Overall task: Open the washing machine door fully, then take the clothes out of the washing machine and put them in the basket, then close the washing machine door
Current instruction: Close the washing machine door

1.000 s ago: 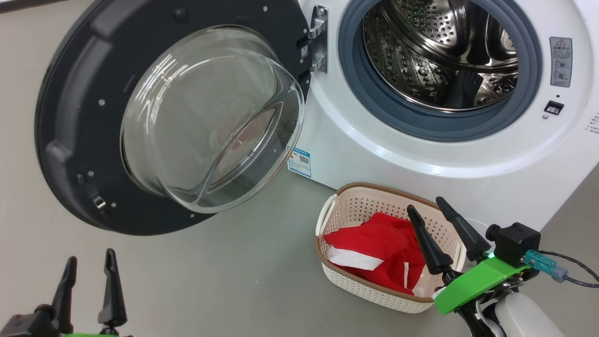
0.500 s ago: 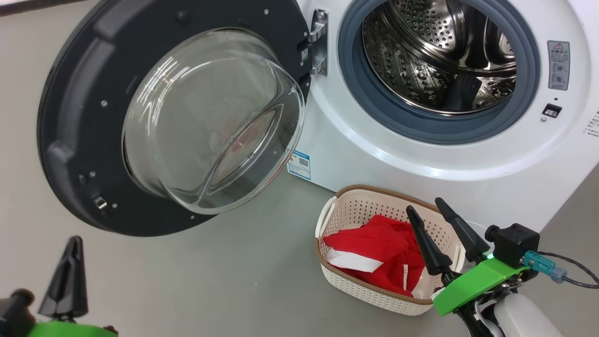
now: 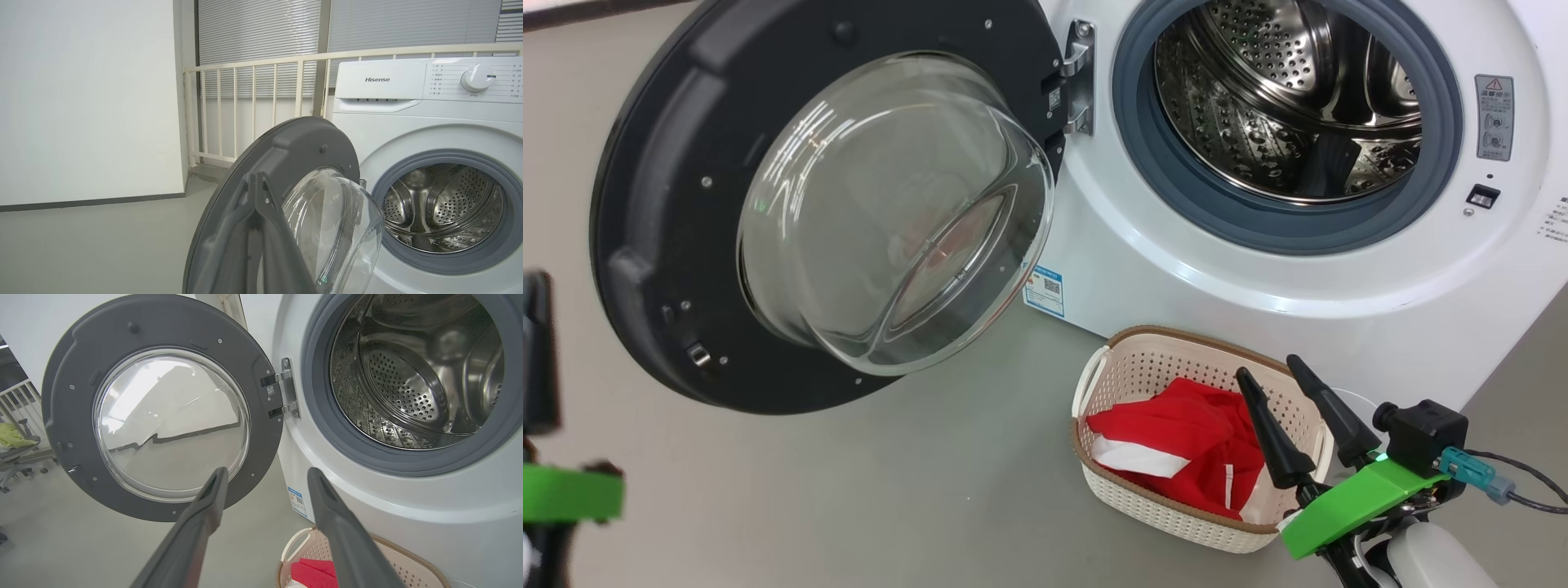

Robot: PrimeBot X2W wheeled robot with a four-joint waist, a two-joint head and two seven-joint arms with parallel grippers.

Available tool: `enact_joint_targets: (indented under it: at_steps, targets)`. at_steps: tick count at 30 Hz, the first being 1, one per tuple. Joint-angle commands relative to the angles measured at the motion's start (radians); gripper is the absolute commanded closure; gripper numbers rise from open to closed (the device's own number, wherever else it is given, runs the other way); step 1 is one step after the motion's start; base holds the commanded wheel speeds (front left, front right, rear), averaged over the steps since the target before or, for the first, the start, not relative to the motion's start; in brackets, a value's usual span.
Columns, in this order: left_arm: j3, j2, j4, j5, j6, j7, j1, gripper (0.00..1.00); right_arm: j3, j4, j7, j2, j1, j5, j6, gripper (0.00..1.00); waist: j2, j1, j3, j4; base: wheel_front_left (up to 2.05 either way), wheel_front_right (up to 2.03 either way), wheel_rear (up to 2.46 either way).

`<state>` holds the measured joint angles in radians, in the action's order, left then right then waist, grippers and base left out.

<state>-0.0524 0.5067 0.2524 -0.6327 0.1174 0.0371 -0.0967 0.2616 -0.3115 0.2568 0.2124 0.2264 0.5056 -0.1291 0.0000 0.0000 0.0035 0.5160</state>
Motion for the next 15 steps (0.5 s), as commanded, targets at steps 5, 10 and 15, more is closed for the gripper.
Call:
enact_joint_targets:
  at_steps: [5, 10, 15]
  targets:
    - [0.126, 0.067, -0.001, -0.161, -0.042, -0.072, -0.176, 1.00, 0.013, 0.026, 0.005, -0.005, 0.004, 0.000, -0.002, 0.00, 0.0000, 0.0000, 0.001, -0.002, 0.00, 0.00, 0.00]
    - [0.201, 0.075, -0.119, -0.334, -0.065, -0.144, -0.304, 1.00, 0.012, 0.030, 0.005, -0.004, 0.004, -0.002, -0.002, 0.00, 0.0000, 0.0000, 0.005, -0.010, 0.00, 0.00, 0.00]
    - [0.267, 0.080, -0.269, -0.482, -0.068, -0.214, -0.411, 1.00, 0.015, 0.029, 0.005, -0.001, 0.011, -0.003, -0.002, 0.00, 0.0000, 0.0000, 0.017, -0.034, 0.00, 0.00, 0.00]
